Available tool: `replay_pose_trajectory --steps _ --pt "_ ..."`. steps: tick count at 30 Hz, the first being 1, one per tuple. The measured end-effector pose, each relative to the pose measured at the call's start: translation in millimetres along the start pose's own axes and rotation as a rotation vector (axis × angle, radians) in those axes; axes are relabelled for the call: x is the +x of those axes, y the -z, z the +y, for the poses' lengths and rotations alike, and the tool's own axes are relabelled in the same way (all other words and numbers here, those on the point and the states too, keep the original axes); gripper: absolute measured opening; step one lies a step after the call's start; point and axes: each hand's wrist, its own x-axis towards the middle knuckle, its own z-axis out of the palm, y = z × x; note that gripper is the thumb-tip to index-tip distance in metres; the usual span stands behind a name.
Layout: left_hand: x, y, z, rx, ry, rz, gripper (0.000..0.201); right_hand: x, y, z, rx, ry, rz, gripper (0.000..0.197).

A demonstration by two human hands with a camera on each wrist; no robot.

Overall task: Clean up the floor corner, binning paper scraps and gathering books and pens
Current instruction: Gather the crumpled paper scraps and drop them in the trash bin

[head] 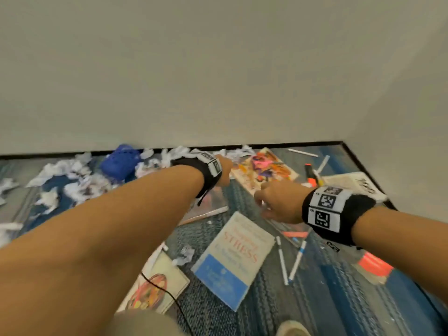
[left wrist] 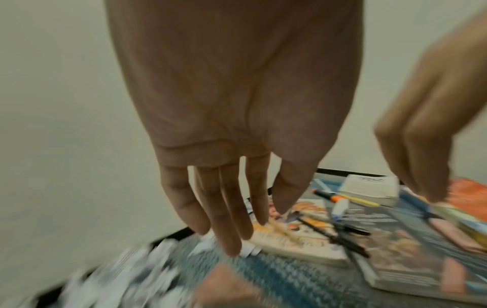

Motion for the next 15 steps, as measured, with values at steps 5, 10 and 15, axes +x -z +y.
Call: replay_pose_trajectory --steps 5,10,15 --pt "-28.5 -79.9 -69.6 -0.165 0.264 -0.065 0.012 74.6 -38.7 -54.8 0.009 0.255 -0.128 0.037" --pt "-73.8 -175.6 -60.2 -0.373 0.303 -0.122 0.054 128.4 -90.2 -86.6 -0.028 0.248 -0.007 0.03" --pt "-81.7 -229.3 -24.4 -0.423 0.349 0.057 0.029 153.9 -117.6 -80.8 -0.119 0.307 0.107 0.028"
